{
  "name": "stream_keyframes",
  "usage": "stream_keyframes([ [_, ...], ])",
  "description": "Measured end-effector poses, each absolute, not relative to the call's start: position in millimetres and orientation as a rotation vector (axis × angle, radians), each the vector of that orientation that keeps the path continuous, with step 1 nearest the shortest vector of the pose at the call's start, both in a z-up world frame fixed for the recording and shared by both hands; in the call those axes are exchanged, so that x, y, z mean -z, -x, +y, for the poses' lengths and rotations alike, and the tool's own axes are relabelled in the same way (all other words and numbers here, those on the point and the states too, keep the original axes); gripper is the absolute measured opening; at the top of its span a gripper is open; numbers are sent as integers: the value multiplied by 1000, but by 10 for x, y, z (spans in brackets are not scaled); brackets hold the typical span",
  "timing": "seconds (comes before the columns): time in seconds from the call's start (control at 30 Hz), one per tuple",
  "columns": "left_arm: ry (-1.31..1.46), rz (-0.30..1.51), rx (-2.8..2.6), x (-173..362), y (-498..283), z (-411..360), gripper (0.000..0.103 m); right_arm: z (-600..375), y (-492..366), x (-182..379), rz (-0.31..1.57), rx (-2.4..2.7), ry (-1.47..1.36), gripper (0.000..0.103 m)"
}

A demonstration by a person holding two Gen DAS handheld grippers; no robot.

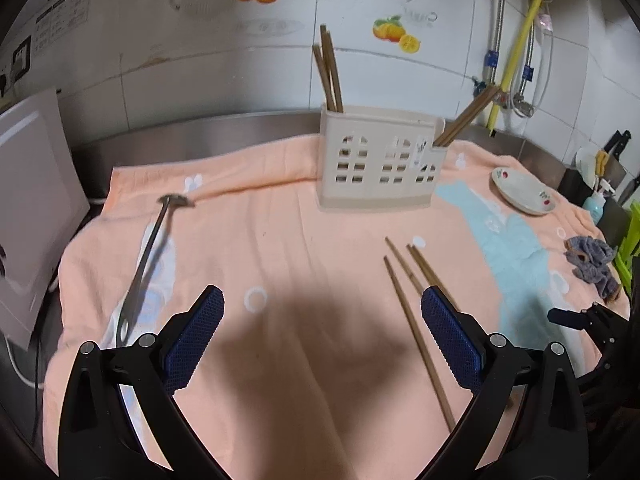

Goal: Organize utensils
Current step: 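Move both open grippers back over the remaining chopsticks on the towel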

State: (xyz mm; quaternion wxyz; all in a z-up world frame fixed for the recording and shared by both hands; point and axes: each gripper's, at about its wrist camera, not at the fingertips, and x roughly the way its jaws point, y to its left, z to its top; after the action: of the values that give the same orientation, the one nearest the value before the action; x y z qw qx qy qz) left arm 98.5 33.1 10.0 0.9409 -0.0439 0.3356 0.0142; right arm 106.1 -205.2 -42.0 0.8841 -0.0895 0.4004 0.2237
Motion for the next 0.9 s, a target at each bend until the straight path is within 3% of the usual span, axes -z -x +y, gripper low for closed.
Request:
stream_keyframes([
  [0.63, 145, 748, -66, 152, -879, 466, 98, -2009, -988, 619, 872, -426, 194, 89],
  [0.9, 160, 755, -73, 187, -855, 519, 98, -1998, -979, 639, 875, -415, 195, 84],
])
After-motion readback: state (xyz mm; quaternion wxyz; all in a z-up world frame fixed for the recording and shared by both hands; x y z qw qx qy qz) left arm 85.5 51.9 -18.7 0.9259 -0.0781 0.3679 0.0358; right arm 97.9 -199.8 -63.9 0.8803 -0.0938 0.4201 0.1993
